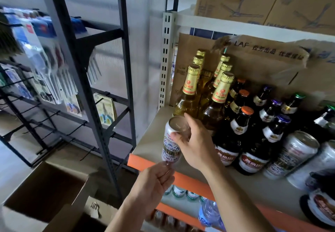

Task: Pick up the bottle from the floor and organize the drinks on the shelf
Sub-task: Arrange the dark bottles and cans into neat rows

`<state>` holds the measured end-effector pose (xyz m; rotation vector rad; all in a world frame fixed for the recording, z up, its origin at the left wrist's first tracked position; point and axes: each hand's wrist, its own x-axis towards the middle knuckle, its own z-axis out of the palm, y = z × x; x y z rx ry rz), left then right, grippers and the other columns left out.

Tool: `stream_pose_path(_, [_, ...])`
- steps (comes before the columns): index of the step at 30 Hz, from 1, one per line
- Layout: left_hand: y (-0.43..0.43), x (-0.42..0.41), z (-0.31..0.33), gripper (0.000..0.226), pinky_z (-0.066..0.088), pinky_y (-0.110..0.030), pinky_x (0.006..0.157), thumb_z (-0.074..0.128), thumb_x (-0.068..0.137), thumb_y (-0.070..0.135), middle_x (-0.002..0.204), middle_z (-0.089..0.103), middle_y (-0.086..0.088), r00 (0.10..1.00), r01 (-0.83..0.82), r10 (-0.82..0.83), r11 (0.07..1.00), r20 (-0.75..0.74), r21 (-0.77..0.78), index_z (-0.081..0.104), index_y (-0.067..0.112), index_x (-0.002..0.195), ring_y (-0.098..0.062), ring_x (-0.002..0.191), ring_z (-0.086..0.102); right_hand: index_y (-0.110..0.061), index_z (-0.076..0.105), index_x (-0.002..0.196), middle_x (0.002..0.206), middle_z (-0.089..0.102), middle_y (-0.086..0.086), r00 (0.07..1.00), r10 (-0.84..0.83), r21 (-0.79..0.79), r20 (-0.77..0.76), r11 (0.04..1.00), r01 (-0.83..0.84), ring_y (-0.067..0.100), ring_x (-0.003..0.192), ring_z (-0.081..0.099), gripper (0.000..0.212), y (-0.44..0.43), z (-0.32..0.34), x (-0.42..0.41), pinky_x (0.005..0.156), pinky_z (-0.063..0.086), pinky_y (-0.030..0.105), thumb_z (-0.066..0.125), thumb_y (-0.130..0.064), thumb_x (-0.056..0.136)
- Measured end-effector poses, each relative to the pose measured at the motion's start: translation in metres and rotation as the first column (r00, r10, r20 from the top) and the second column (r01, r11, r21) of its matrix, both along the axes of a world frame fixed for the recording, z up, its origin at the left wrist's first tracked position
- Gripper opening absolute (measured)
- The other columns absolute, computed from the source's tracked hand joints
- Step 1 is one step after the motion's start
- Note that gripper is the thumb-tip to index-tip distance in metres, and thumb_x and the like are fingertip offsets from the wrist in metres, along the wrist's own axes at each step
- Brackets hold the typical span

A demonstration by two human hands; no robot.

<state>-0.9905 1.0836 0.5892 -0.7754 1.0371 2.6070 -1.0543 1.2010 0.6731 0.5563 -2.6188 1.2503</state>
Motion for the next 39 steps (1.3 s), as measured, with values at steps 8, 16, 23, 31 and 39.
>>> stream_pose_path(8, [0.032, 0.003, -0.005, 0.026, 0.054, -0.031, 0.077, 0.044, 0.094, 0.012, 0.108, 0.072, -0.013, 0.987, 0.159, -0.159, 0.987, -0.006, 0.031, 0.062, 0.003, 0.11, -0.021, 0.099, 0.069, -0.012, 0.051, 0.134, 0.115, 0.065, -0.004, 0.994, -0.065, -0.109, 0.093, 0.991, 0.075, 0.012, 0.107, 0.063, 0.051, 0.034, -0.01, 0.015, 0.089, 0.051, 0.022, 0.067, -0.026, 0.088])
stream_pose_path(16, [0.123, -0.012, 0.0, 0.029, 0.052, -0.03, 0.08, 0.039, 0.095, 0.013, 0.108, 0.072, -0.012, 0.897, 0.442, -0.442, 0.897, -0.015, -0.009, 0.063, 0.003, 0.109, -0.023, 0.105, 0.065, -0.013, 0.065, 0.114, 0.09, 0.065, -0.006, 0.914, -0.386, -0.118, 0.126, 0.909, 0.4, -0.005, 0.076, 0.063, 0.028, 0.137, -0.015, 0.036, 0.074, 0.051, 0.014, 0.066, -0.014, 0.087])
stream_pose_path(23, [0.199, -0.021, 0.017, 0.024, 0.051, -0.033, 0.081, 0.047, 0.092, 0.014, 0.107, 0.071, -0.016, 0.814, 0.58, -0.58, 0.814, 0.011, -0.029, 0.064, 0.004, 0.106, -0.025, 0.102, 0.065, -0.015, 0.065, 0.114, 0.103, 0.068, -0.001, 0.828, -0.545, -0.066, 0.131, 0.829, 0.556, -0.006, 0.08, 0.062, 0.025, 0.215, -0.01, 0.06, 0.068, 0.041, 0.0, 0.063, -0.016, 0.089])
stream_pose_path(31, [0.226, -0.025, 0.03, 0.022, 0.052, -0.033, 0.083, 0.05, 0.091, 0.012, 0.102, 0.072, -0.018, 0.845, 0.535, -0.534, 0.845, 0.035, -0.009, 0.063, 0.002, 0.106, -0.026, 0.096, 0.067, -0.006, 0.061, 0.12, 0.116, 0.064, 0.011, 0.802, -0.597, -0.017, -0.015, 0.802, 0.597, 0.021, 0.101, 0.064, 0.032, 0.25, 0.009, 0.035, 0.085, 0.049, 0.027, 0.062, -0.01, 0.088])
stream_pose_path(39, [0.215, -0.024, 0.029, 0.024, 0.055, -0.03, 0.073, 0.052, 0.091, 0.014, 0.1, 0.073, -0.017, 0.906, 0.422, -0.421, 0.907, 0.042, -0.017, 0.063, 0.002, 0.109, -0.024, 0.089, 0.071, -0.012, 0.031, 0.148, 0.148, 0.039, 0.012, 0.847, -0.531, 0.293, 0.03, 0.815, 0.5, 0.031, 0.132, 0.042, 0.068, 0.26, 0.018, -0.016, 0.105, 0.038, 0.04, 0.06, -0.032, 0.09])
